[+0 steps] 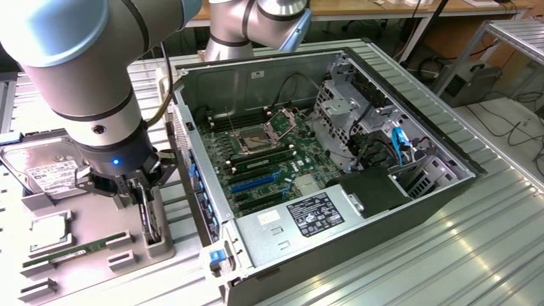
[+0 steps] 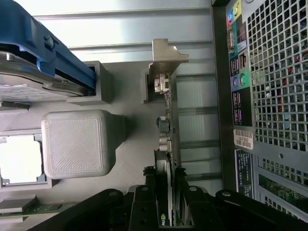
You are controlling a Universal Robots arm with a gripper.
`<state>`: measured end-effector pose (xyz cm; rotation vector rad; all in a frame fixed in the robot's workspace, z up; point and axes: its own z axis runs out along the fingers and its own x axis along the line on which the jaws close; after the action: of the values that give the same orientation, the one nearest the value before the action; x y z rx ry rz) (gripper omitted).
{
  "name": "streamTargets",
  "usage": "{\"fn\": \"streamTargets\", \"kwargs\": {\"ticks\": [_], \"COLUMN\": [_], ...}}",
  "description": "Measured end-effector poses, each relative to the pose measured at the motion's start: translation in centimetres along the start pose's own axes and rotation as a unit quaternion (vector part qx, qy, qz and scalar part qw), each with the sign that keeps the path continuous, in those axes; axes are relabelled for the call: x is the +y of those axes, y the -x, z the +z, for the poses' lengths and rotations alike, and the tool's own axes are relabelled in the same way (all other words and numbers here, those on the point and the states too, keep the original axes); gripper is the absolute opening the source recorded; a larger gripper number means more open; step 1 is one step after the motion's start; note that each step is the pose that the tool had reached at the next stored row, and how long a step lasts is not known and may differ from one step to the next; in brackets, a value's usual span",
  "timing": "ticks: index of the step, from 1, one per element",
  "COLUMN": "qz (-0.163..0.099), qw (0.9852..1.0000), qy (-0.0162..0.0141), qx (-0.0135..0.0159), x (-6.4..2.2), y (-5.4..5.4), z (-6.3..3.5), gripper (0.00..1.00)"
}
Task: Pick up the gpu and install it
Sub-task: 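Pick up the gpu and move the gpu toward the slot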
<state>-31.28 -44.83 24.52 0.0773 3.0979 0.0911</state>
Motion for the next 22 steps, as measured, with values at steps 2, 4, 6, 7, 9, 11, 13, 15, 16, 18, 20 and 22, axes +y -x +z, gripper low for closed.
{"fn": "streamTargets", "kwargs": {"ticks": [2,4,6,7,9,11,13,15,16,18,20,22], "qz": [-0.003,-0.007,-0.011,-0.012,-0.012,-0.012,-0.012,-0.012,-0.012,-0.012,-0.013,-0.013], "qw": [1.0,1.0,0.9999,0.9999,0.9999,0.9999,0.9999,0.9999,0.9999,0.9999,0.9999,0.9999], "qy": [0.0002,0.0003,0.0005,0.0005,0.0005,0.0006,0.0006,0.0006,0.0006,0.0005,0.0006,0.0006], "qx": [0.0007,0.0016,0.0022,0.0024,0.0025,0.0025,0.0025,0.0024,0.0024,0.0025,0.0024,0.0024], "x": [0.0,0.0,0.01,0.0,0.0,0.0,0.0,0.01,0.01,0.02,0.03,0.04], "y": [0.03,0.08,0.11,0.12,0.12,0.12,0.12,0.13,0.13,0.13,0.14,0.15], "z": [0.0,0.0,0.01,0.0,0.01,0.01,0.01,0.01,0.0,-0.16,-0.34,-0.6], "gripper": [0.27,0.26,0.26,0.26,0.26,0.26,0.26,0.26,0.26,0.26,0.26,0.26]}}
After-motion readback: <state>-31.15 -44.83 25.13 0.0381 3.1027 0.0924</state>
